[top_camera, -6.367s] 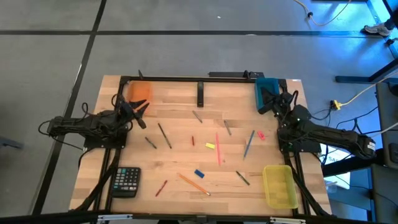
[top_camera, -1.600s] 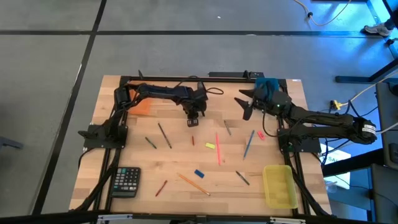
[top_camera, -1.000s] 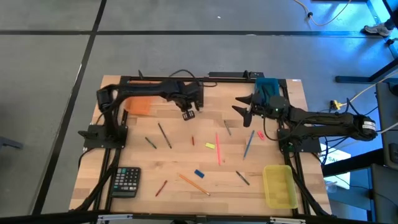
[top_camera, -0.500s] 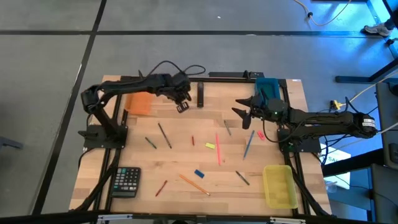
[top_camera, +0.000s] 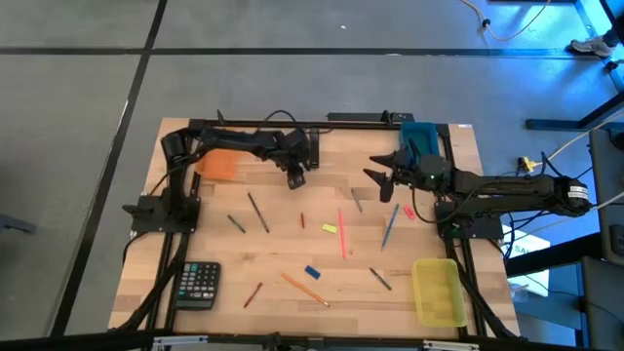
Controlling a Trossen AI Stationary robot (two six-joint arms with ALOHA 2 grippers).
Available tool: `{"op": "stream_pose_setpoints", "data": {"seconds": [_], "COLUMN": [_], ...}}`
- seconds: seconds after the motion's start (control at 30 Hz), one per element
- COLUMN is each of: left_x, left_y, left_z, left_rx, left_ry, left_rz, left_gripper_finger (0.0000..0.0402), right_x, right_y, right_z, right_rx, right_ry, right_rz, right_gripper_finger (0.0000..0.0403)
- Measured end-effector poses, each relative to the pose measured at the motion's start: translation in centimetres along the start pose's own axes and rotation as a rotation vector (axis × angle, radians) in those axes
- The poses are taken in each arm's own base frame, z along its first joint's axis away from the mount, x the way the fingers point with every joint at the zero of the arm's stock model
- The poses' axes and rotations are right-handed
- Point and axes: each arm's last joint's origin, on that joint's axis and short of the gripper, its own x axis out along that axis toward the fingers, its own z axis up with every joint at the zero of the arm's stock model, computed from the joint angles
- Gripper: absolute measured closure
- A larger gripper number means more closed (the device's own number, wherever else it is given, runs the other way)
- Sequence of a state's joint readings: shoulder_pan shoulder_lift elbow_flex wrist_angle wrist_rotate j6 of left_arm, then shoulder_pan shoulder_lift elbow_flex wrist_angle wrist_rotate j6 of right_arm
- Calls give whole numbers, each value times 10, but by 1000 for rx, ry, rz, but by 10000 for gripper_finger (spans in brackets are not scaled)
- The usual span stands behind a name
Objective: Sort crayons/erasers/pens/pencils in bins
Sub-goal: Put the left gray crayon into the orange bin
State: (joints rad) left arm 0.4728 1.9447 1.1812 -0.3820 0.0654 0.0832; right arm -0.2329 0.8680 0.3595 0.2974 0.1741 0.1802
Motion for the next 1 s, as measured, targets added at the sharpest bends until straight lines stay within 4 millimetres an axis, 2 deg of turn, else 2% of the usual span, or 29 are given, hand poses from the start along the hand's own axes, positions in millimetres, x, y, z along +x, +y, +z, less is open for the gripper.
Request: {"op": "stream_pose_setpoints", "data": {"seconds": [0.27, 0.47, 0.7, 1.0], "left_x": [3, 2, 2, -3], "left_y": [3, 9, 5, -3], "left_z": [1, -3, -4, -4], "left_rx": [29, 3, 23, 5], "left_ry": [0, 37, 50, 52], "left_rz": [6, 26, 31, 27], "left_gripper_finger": [281, 335, 387, 392], "right_x": [0, 0, -1, -1], "right_y": [-1, -1, 2, 3], "right_z": [-6, -6, -6, -6], "right_rx": [9, 16, 14, 13], "right_ry": [60, 60, 58, 58], "right_rz": [-11, -9, 8, 11], "right_gripper_finger": [167, 167, 167, 167]}}
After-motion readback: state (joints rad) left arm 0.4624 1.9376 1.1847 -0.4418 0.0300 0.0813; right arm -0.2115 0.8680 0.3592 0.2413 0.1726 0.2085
